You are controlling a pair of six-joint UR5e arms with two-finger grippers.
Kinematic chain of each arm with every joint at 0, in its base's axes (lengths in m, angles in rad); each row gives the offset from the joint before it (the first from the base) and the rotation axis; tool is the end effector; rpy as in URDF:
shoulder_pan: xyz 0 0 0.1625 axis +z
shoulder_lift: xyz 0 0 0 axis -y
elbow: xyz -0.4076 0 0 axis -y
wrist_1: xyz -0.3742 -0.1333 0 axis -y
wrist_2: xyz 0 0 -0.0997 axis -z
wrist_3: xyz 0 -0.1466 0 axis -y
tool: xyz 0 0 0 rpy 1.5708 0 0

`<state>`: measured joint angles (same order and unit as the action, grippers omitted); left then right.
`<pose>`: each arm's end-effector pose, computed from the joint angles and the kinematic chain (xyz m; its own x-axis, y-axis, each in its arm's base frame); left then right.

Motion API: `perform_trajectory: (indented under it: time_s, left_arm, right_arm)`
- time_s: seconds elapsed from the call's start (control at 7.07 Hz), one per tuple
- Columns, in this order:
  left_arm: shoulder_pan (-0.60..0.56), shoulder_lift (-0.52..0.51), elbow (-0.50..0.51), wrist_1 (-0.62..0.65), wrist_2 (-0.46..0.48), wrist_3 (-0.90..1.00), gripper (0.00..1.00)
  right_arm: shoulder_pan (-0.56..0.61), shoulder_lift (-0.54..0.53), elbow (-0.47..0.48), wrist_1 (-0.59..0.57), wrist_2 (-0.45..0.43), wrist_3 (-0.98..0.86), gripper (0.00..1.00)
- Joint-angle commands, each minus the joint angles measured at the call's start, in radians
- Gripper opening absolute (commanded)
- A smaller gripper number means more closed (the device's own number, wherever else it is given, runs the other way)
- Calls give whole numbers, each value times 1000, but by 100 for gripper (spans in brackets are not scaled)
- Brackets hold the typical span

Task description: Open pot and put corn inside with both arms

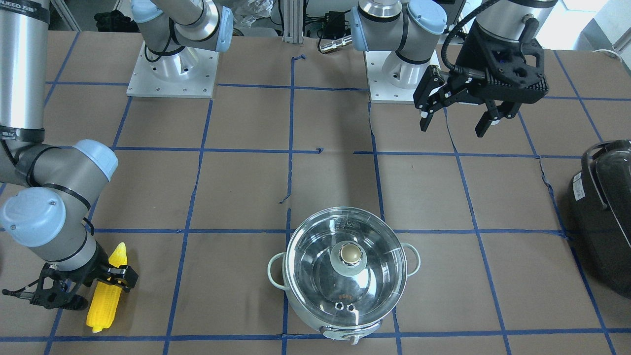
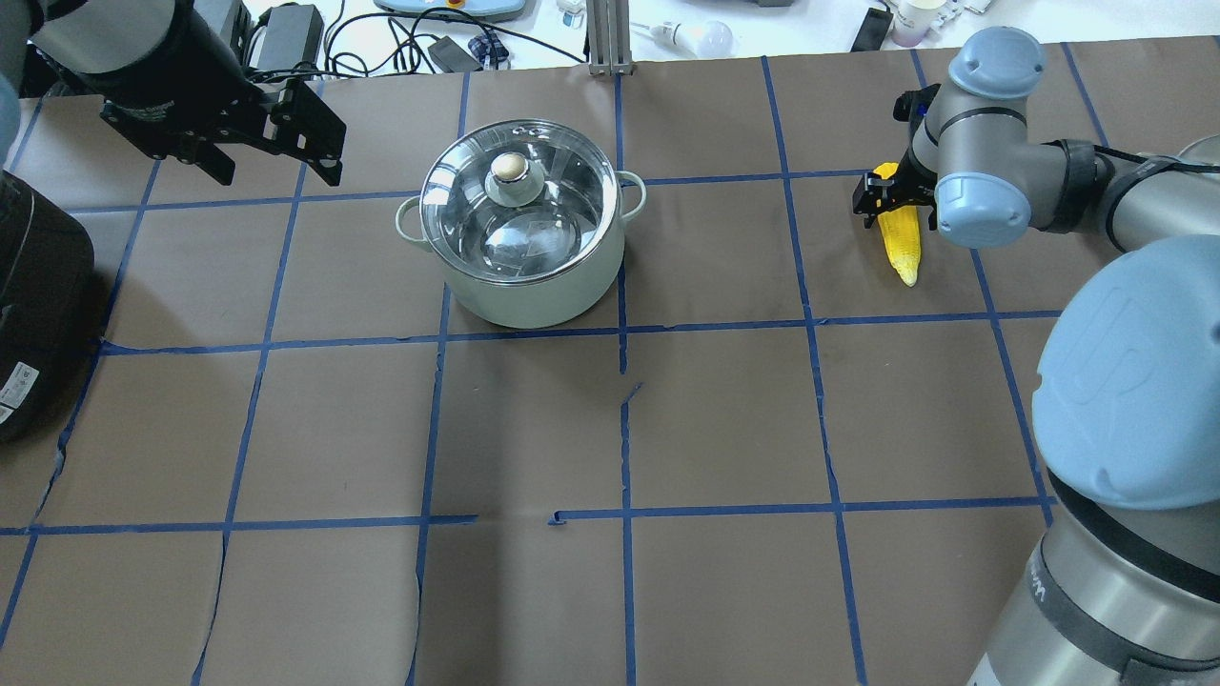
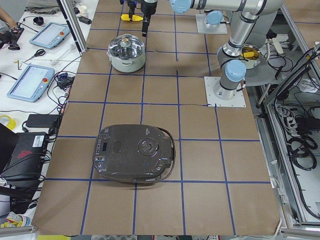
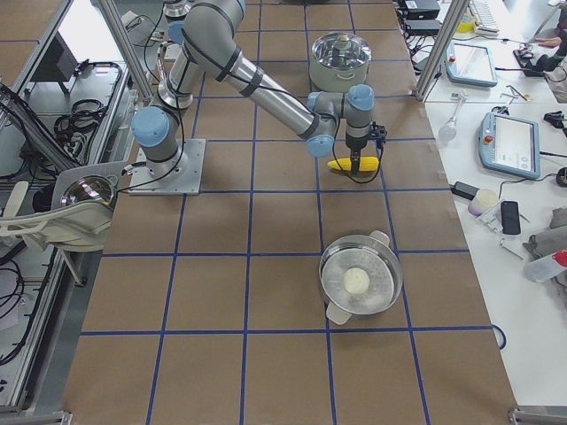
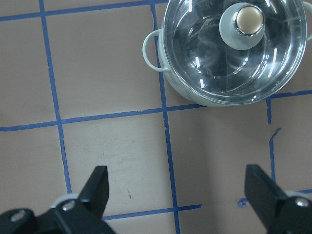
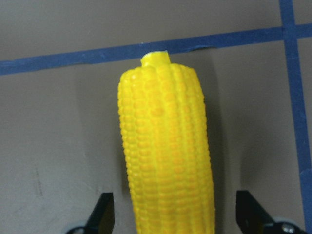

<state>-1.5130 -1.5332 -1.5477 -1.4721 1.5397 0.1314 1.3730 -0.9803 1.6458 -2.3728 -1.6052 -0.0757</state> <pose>-0.1099 -0.4870 0.4637 -0.9970 0.0768 0.0096 0.0742 0.9841 -0.1614 0.0000 -0.6527 0.1384 -0.9909 0.1269 0.0443 0.1201 0.9838 -0.1331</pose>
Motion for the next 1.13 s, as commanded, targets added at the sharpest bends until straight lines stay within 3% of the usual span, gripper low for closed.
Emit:
perform_trajectory:
  time_s: [0.0, 0.14, 0.28, 0.57, 0.71, 0.99]
  left_arm:
    - [3, 7, -8, 1, 22, -6, 100]
    - [2, 7, -8, 1, 22, -4, 100]
    - [3, 7, -11, 1, 22, 7, 100]
    - [14, 7, -11, 1, 22, 10, 100]
    - [14, -2, -11, 1, 14, -1, 100]
    - [5, -75, 0, 37, 8, -69, 100]
  right_arm:
    - [0, 3, 0, 1, -4, -1, 29]
    - [0, 3, 0, 3, -1, -1, 5]
    - [0, 0, -1, 9, 1, -1, 0]
    - [0, -50, -53, 38, 7, 1, 0]
    - [0, -87, -84, 144, 16, 1, 0]
    - [11, -171, -90, 237, 18, 10, 0]
